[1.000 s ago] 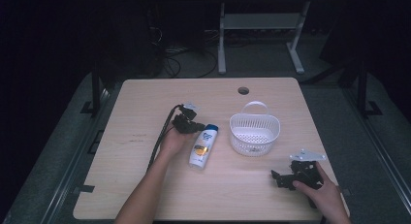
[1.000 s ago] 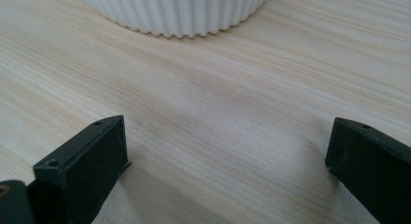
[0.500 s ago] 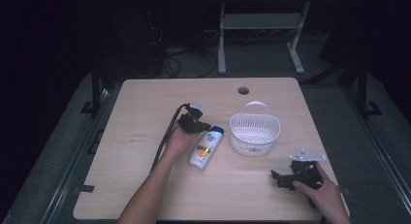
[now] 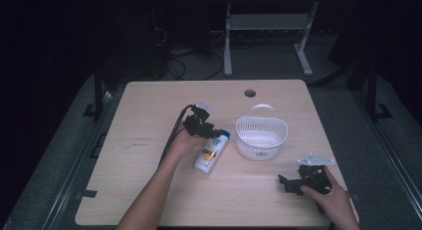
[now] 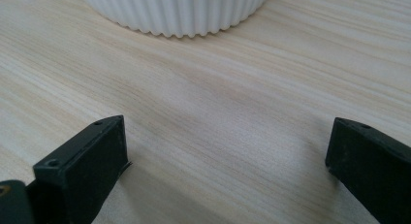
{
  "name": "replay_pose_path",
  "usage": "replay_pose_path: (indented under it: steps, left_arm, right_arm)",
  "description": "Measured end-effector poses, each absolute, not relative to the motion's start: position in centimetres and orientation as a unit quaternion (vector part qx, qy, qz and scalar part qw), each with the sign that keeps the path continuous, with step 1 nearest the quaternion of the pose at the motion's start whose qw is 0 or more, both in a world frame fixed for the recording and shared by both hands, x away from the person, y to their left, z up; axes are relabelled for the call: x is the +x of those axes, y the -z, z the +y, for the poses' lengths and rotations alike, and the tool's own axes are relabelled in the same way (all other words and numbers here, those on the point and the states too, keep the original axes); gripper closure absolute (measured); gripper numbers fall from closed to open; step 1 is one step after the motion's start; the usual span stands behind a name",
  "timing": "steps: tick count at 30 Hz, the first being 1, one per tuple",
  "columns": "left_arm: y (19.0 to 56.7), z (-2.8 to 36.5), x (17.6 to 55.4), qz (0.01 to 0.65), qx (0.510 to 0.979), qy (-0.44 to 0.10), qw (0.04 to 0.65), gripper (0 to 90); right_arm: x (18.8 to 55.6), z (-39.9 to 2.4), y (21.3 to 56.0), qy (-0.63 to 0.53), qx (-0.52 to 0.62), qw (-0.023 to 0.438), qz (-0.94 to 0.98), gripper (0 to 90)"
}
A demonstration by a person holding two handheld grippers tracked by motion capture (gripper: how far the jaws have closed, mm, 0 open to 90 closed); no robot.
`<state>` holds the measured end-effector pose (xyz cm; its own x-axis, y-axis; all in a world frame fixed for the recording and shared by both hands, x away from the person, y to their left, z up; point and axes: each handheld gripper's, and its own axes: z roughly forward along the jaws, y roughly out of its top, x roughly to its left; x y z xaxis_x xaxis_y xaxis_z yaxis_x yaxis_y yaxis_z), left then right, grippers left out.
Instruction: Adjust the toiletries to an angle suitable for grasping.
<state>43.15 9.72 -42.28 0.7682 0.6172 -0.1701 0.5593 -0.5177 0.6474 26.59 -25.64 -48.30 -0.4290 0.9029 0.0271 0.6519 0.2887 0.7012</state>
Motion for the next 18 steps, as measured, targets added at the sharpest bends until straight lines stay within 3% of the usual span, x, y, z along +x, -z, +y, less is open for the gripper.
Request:
replay_pose_path:
  steps: [11,18]
  left_arm:
    - [42.8,8.4,42.8,0.356,0.876,-0.047,0.32,21.3]
    - [43.6,7.3,42.6,0.362,0.88,-0.059,0.301,17.3]
  right_arm:
    - [26.6,-25.6,48.3,-0.327,0.499,0.192,0.78,0.9]
    - [26.6,-25.6,48.3,-0.327,0.499,0.192,0.779,0.9]
